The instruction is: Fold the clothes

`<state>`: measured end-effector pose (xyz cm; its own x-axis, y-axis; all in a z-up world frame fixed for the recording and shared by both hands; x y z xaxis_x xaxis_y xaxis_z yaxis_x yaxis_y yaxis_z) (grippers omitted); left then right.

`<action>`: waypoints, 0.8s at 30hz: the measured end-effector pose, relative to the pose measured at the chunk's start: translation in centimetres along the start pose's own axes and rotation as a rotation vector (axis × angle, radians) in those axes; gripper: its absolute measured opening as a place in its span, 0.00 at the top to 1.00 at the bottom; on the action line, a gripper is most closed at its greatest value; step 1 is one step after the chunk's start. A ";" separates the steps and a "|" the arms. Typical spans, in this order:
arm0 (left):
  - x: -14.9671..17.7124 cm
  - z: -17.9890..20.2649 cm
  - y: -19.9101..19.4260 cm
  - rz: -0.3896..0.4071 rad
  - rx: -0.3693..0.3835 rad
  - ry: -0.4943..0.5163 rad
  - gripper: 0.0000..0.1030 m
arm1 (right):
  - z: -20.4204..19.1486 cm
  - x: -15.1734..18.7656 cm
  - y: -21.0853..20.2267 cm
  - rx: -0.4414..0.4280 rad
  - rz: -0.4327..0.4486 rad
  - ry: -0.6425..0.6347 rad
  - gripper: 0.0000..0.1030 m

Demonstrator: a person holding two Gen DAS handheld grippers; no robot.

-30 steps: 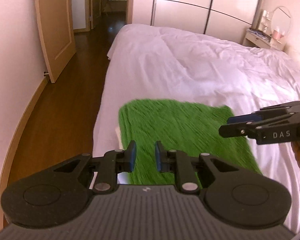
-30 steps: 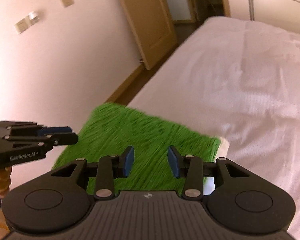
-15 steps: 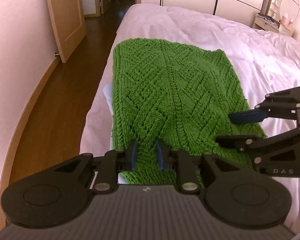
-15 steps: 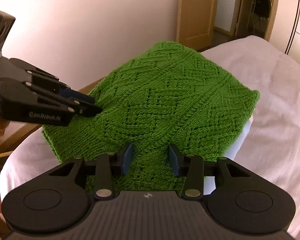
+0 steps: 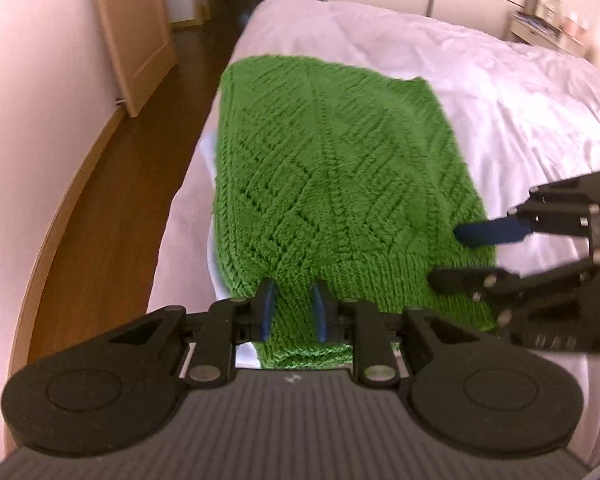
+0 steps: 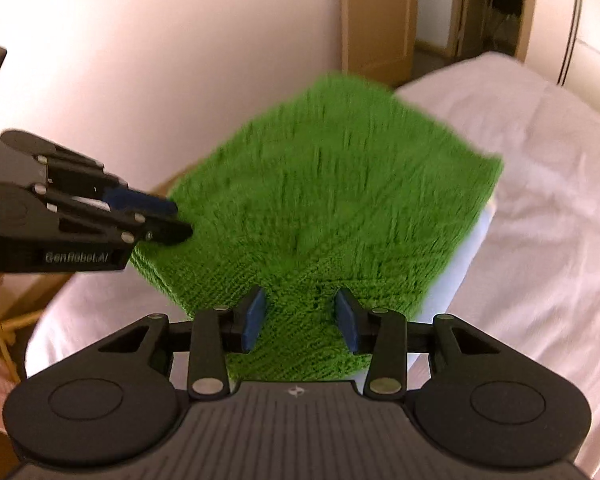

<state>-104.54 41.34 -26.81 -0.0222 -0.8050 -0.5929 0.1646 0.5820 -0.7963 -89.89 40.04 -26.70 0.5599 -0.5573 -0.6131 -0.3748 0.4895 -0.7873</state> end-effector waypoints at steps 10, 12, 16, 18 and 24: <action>-1.2 1.8 -6.9 -0.031 -0.148 -0.218 0.80 | 2.5 -0.7 -5.2 -0.043 0.053 0.124 0.49; -0.8 2.8 -9.2 -0.042 -0.184 -0.267 0.75 | 3.5 -0.3 -7.5 -0.061 0.079 0.175 0.41; -0.1 5.8 -13.0 -0.045 -0.233 -0.345 0.65 | 5.0 0.3 -11.6 -0.103 0.119 0.236 0.22; 0.2 7.5 -14.7 -0.044 -0.255 -0.375 0.60 | 5.8 0.4 -12.9 -0.118 0.125 0.236 0.17; 1.0 12.8 -19.3 -0.027 -0.327 -0.449 0.45 | 7.3 1.9 -17.6 -0.161 0.131 0.219 0.02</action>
<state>-95.08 27.81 -10.50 0.4124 -0.7484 -0.5195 -0.1461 0.5085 -0.8486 -76.85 35.25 -13.58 0.3331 -0.6362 -0.6959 -0.5558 0.4638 -0.6899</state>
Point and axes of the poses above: each gripper's, at about its wrist camera, not at the fingertips, and y roughly the way its jaws point, z to its right, x to its underside, the point moved 2 cm from there along y, roughly the way its jaws point, and after that the axes turned 12 degrees about -y, right-handed, at the moved point
